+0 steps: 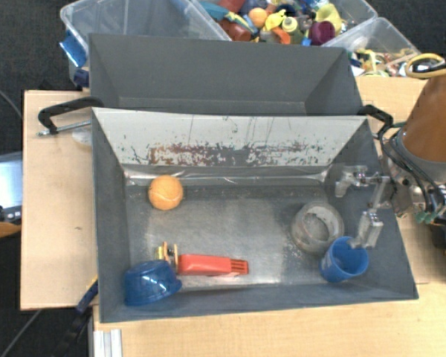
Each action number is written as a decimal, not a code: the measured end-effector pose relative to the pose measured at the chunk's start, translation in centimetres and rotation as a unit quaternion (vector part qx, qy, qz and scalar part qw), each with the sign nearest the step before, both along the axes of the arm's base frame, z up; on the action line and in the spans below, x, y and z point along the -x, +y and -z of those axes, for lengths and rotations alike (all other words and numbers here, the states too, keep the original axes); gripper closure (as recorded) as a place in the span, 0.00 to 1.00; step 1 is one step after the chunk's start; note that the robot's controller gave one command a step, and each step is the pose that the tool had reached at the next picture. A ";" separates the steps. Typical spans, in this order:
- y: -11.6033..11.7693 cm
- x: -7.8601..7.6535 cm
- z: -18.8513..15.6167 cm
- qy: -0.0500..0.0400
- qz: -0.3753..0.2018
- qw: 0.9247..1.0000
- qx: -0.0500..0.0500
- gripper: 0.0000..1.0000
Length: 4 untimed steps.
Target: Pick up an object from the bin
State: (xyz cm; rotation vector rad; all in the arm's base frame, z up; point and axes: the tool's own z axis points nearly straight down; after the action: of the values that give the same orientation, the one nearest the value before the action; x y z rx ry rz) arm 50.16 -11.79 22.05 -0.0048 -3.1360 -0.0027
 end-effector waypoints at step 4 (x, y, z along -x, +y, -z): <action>1.6 -6.6 8.0 -0.008 -0.103 0.995 0.001 0.00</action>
Offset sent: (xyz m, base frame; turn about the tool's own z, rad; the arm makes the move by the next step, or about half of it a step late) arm 0.0658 -0.0045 -0.1505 -0.0638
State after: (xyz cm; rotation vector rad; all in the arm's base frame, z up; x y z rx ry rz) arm 56.78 -10.14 14.06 0.3208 -3.1353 0.0017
